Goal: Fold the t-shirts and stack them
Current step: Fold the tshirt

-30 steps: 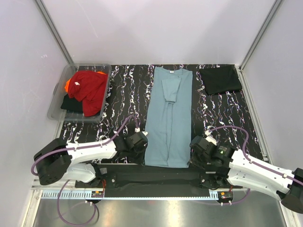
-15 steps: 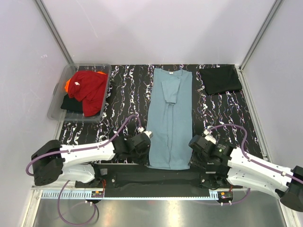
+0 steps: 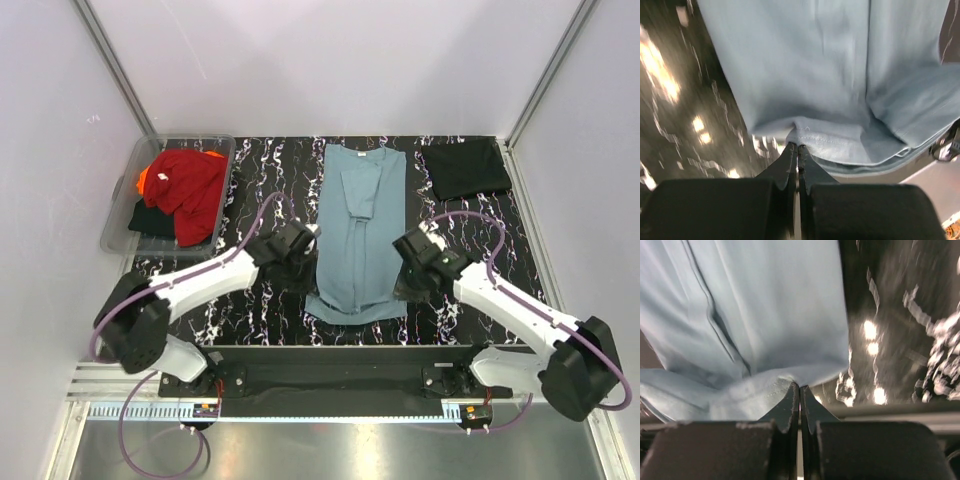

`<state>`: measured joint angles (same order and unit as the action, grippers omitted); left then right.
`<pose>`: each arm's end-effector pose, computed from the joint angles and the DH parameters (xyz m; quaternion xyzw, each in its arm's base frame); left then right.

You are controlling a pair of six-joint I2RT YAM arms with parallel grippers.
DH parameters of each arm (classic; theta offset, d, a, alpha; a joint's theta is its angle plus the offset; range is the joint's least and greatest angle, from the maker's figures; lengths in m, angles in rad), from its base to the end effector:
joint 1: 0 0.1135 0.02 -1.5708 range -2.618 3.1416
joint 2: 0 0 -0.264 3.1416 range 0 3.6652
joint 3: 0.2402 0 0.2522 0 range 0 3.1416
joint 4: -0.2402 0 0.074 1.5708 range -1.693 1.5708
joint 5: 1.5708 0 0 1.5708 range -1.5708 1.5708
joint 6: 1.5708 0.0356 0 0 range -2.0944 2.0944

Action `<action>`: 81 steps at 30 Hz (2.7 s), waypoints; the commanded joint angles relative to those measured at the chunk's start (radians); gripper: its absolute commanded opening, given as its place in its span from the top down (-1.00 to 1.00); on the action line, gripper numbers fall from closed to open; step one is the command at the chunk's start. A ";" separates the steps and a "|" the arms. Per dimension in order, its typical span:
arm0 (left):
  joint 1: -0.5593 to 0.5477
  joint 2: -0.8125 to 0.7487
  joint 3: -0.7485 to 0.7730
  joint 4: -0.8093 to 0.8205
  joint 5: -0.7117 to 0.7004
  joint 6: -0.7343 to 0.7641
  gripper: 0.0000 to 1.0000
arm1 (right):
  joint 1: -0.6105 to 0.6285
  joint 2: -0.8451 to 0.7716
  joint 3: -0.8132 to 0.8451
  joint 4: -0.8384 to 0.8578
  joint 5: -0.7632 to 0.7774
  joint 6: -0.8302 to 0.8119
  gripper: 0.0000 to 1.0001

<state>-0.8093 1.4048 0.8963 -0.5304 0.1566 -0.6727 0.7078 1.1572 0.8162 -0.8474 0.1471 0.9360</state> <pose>0.1857 -0.2028 0.2129 0.0862 0.9582 -0.2326 0.1424 0.1596 0.1297 0.2285 0.1254 0.9712 0.0897 0.1819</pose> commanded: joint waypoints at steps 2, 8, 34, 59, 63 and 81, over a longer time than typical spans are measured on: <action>0.091 0.141 0.175 0.017 0.070 0.142 1.00 | -0.123 0.050 0.113 0.139 -0.075 -0.276 0.96; 0.188 0.318 0.375 0.006 0.081 0.202 1.00 | -0.240 0.275 0.277 0.166 -0.086 -0.446 0.99; 0.384 0.672 0.848 -0.025 0.196 0.288 1.00 | -0.499 0.660 0.718 0.148 -0.248 -0.608 1.00; 0.458 0.888 1.061 0.021 0.325 0.321 1.00 | -0.551 0.892 0.883 0.211 -0.356 -0.631 1.00; 0.463 0.892 1.069 0.032 0.317 0.329 0.71 | -0.556 0.903 0.899 0.217 -0.336 -0.643 1.00; 0.458 0.606 0.819 0.050 0.280 0.315 0.25 | -0.591 0.682 0.724 0.157 -0.455 -0.571 0.05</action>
<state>-0.3450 2.1033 1.7748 -0.5175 0.3775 -0.3412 0.1112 1.9572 1.6154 -0.6807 -0.2310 0.3489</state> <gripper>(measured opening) 0.373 0.463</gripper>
